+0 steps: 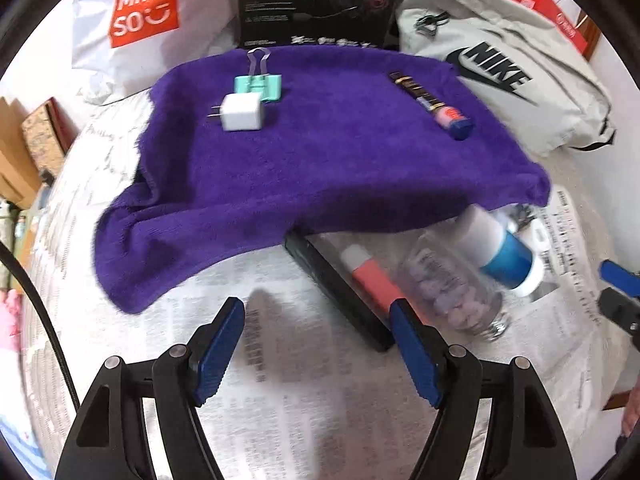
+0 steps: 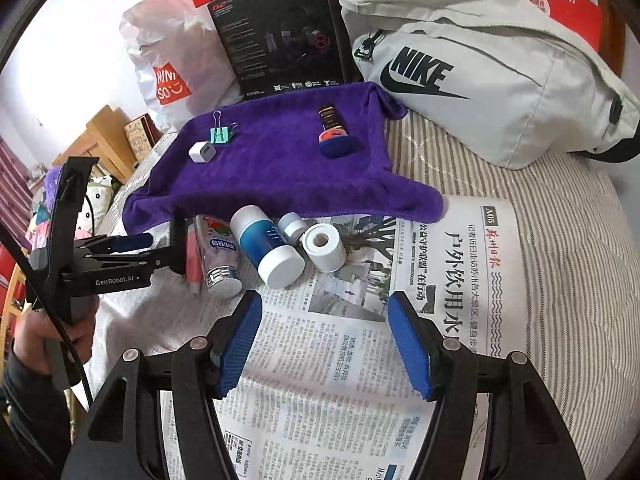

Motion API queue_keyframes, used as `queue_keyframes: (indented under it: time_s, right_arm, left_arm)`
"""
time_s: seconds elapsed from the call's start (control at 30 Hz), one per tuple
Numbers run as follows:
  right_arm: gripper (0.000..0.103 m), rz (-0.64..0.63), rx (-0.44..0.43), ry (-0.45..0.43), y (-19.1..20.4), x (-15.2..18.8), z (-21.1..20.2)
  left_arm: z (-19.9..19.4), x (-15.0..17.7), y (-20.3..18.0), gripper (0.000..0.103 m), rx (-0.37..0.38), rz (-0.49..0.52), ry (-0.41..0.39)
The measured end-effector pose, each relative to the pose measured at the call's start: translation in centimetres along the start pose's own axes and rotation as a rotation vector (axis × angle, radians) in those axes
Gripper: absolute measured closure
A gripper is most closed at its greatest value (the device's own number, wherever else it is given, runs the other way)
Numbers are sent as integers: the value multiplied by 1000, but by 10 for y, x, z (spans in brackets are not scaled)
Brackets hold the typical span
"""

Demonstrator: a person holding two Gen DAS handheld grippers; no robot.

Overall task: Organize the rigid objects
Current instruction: 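Grasp the black Horizon case with the left tool while the right tool reaches toward the white tape roll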

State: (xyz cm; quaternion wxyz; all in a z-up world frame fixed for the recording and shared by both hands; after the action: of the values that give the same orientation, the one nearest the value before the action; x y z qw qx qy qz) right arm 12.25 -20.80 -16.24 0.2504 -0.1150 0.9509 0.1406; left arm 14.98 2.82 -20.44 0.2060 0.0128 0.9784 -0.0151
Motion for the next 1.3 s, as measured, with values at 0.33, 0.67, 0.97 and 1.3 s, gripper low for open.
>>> queue_keyframes:
  time_s: [0.33,0.67,0.97,1.3]
  right_arm:
    - [38,-10,-37,-6,9,1,-1]
    - [38,-4,-40,-14,5,6,-6]
    - [38,-14,-33,7,7,9,0]
    - [38,33,-34,13,-5,7,14]
  left_arm:
    - [5,8,3,31,-3,-17,16]
    - [1,24,30,29,-92,-14,7]
    - [7,7,29,43,-49,24,-24]
    - [7,0,11,82,-1,86,-59]
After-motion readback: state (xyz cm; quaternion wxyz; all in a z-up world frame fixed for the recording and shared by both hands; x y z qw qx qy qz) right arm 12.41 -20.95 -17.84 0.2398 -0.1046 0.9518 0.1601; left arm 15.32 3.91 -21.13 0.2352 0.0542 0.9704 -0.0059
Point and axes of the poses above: each gripper's, at about its wrist camera, not at the fingertips, and z roughly the way its jaws point, y to its left, x to its underside, the point moved 8 cm from there along z, roughly the way its jaws point, and after that the axes turned 3 degrees about y, right-handed, at the moved point
